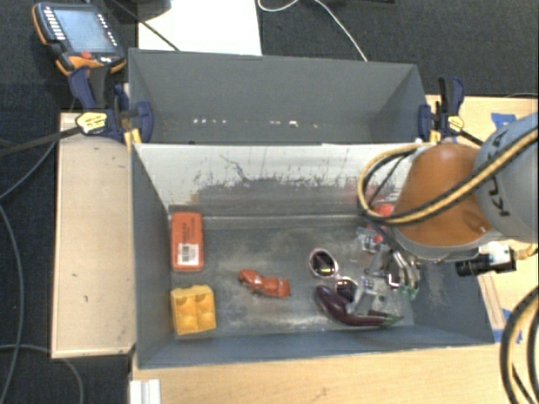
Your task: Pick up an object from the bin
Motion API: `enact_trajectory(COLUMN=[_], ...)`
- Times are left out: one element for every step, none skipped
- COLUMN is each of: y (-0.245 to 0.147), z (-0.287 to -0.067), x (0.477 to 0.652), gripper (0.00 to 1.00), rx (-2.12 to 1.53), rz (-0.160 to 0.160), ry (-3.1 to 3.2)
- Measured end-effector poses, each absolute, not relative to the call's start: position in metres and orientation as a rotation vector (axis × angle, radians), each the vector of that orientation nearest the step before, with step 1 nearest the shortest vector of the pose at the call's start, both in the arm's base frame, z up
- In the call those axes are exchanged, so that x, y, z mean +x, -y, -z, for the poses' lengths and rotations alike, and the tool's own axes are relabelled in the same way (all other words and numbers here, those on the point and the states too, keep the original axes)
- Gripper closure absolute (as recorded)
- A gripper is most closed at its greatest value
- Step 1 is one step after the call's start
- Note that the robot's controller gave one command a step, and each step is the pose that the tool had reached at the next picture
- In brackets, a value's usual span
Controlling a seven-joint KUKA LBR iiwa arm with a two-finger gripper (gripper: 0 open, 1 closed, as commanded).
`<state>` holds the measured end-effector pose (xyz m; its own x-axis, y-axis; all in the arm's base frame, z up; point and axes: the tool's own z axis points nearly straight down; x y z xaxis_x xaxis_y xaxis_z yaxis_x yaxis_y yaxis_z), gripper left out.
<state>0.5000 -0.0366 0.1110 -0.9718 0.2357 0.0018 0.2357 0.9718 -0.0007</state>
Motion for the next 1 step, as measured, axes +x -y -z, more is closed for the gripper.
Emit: enact_trajectory(y=[0.0155], z=[-0.0825], x=[0.5055], gripper=[0.0], rx=[-0.085], rz=[0.001], ry=[3.142])
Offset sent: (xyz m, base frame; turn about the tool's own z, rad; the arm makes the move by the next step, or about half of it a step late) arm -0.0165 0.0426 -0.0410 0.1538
